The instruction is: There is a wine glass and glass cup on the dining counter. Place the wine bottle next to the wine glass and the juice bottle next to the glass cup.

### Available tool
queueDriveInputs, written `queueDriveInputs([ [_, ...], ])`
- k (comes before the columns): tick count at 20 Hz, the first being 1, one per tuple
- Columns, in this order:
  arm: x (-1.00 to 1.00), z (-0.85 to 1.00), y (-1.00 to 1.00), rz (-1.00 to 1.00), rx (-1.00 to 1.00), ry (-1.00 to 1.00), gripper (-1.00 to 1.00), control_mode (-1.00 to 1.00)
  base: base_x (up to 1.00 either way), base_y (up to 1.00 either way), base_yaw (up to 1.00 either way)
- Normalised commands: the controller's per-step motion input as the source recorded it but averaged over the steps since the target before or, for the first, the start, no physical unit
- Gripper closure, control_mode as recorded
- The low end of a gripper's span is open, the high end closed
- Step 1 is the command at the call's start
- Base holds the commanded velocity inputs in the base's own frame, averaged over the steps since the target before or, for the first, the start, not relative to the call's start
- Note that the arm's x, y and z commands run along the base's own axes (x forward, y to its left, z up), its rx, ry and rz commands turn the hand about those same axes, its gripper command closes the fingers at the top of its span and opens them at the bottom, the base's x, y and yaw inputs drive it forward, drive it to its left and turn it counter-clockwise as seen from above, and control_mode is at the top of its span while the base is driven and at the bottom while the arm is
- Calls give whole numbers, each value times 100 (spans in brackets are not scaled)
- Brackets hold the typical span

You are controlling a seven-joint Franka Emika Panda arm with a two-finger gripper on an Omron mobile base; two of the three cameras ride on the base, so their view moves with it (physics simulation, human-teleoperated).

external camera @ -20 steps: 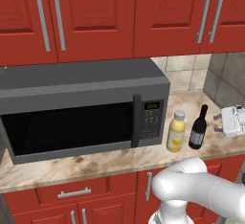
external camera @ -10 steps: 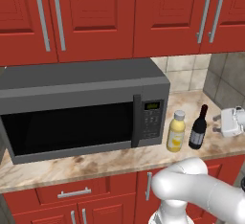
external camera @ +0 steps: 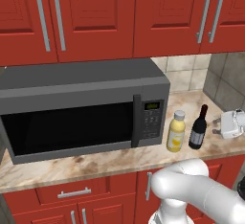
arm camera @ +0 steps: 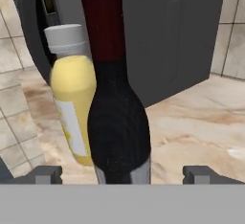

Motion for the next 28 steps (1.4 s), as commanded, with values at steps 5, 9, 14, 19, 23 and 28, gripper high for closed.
queueDriveInputs([
  [5,-13,0,18,0,1,0,-100,-100,0,0,0],
  [9,-2,0,17,0,0,0,-100,-100,0,0,0],
  [14,3,0,3,0,1,0,-100,-100,0,0,0],
  [19,4,0,0,0,1,0,-100,-100,0,0,0],
  [23,3,0,0,0,1,0,-100,-100,0,0,0],
  [28,8,0,1,0,0,0,-100,-100,0,0,0],
])
